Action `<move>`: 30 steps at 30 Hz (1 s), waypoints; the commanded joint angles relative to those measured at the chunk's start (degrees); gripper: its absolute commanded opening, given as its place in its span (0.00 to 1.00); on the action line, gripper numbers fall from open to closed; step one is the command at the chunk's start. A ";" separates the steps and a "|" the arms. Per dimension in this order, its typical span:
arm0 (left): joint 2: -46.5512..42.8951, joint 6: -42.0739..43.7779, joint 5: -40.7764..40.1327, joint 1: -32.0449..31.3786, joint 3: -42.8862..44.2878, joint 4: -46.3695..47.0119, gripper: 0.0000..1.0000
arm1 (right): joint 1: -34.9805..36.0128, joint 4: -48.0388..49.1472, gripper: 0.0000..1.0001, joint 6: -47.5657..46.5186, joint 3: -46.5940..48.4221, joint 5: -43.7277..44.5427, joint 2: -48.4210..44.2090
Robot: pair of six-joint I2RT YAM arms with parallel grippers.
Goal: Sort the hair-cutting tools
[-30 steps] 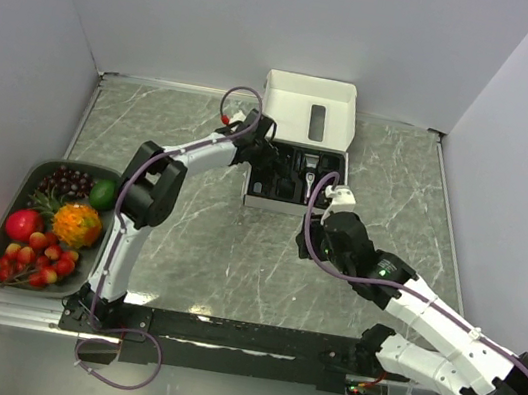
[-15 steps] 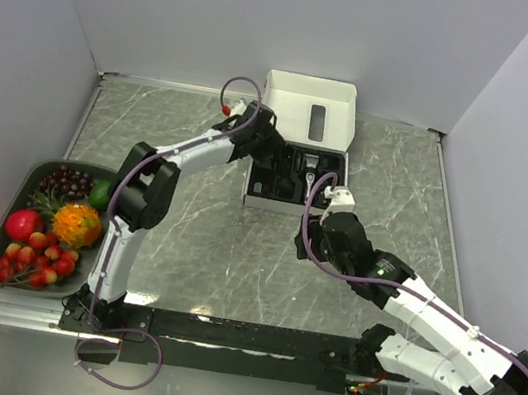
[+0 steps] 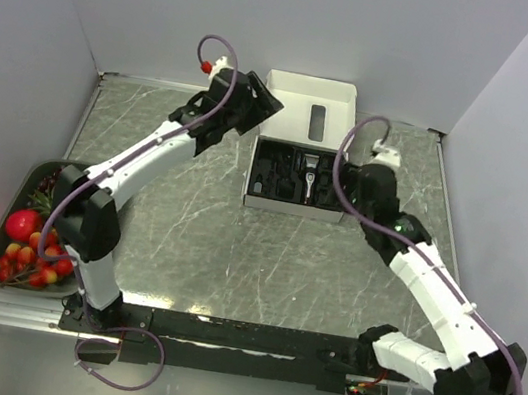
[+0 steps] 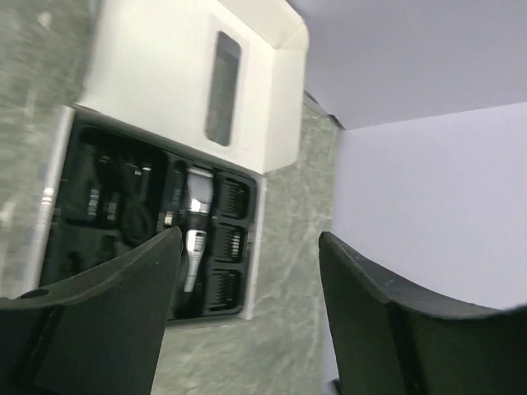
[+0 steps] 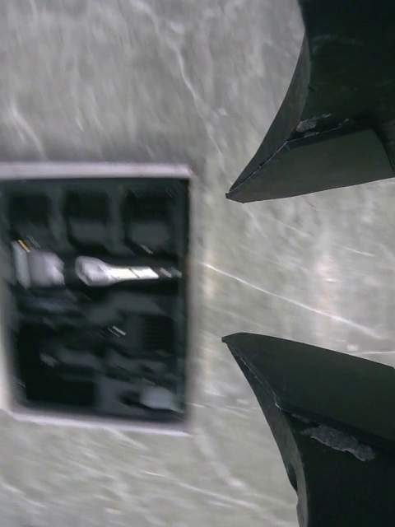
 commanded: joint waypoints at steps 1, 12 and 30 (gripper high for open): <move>-2.64 5.33 -1.63 3.22 -4.93 0.01 0.73 | -7.93 3.48 0.73 4.09 5.26 -1.38 3.82; 6.84 5.68 5.83 13.43 -6.35 1.86 0.73 | -28.67 6.20 0.72 9.45 13.26 -9.45 20.26; 34.26 -2.84 31.05 22.92 5.86 25.75 0.33 | -43.71 33.53 0.11 20.70 22.23 -46.18 50.75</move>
